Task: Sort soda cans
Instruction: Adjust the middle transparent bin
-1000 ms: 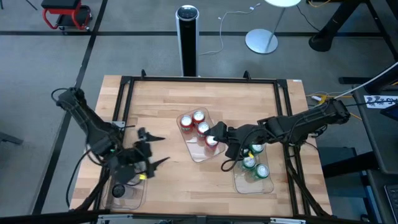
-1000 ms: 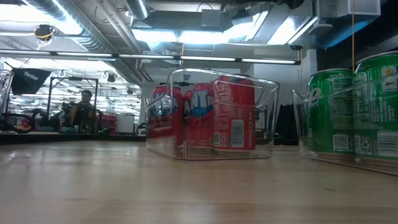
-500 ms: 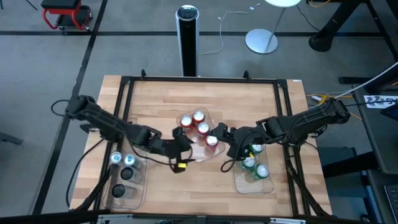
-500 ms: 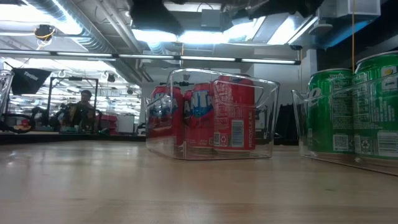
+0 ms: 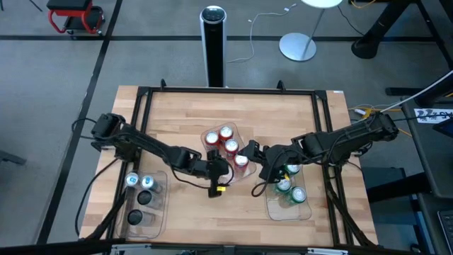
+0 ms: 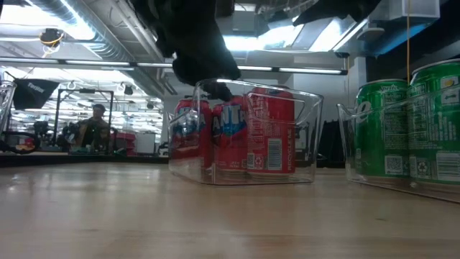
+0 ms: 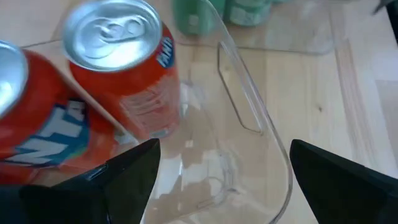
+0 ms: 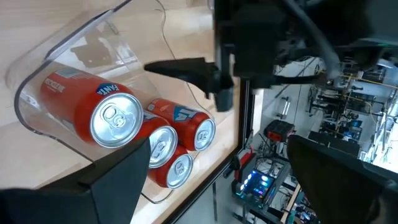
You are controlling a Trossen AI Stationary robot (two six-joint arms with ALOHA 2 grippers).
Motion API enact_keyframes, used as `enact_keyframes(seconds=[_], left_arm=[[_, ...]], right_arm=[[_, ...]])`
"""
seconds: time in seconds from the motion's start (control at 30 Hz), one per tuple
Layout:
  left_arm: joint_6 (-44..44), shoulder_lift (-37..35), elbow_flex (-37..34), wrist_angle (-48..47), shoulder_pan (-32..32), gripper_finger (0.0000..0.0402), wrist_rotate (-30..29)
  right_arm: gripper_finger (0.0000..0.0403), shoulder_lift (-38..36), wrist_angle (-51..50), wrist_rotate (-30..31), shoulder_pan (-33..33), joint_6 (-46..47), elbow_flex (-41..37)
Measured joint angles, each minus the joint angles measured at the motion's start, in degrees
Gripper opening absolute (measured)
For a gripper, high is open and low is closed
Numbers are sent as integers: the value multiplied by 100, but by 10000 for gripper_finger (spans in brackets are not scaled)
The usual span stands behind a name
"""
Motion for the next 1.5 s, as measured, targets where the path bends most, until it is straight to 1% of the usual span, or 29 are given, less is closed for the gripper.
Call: enact_keyframes(seconds=[0.07,0.23,0.3,0.4,0.53,0.7,1.03,1.13,1.2,1.37,1.5], left_arm=[[90,77,0,28,1,347,125],[91,96,-2,117,-15,345,212],[89,100,-32,133,-15,336,230],[167,129,-196,360,-16,312,234],[168,126,-328,653,-17,269,250],[274,151,-365,722,-82,209,377],[722,233,-358,675,-511,47,324],[795,231,-352,620,-685,14,366],[889,220,-352,587,-816,9,456],[1062,218,-352,568,-1269,22,520],[1202,216,-350,510,-1640,18,776]], right_arm=[[376,0,-1,-2,0,0,0],[376,0,-30,-2,0,2,0],[376,0,-31,-2,0,2,0],[376,0,-42,-2,0,2,0],[376,0,-73,-2,0,2,0],[376,0,-79,-2,0,2,0],[376,0,-103,-4,0,39,0],[376,0,-103,-6,0,113,0],[376,0,-103,-34,0,115,0],[376,0,-101,-467,0,221,0],[376,0,-101,-679,0,264,0]])
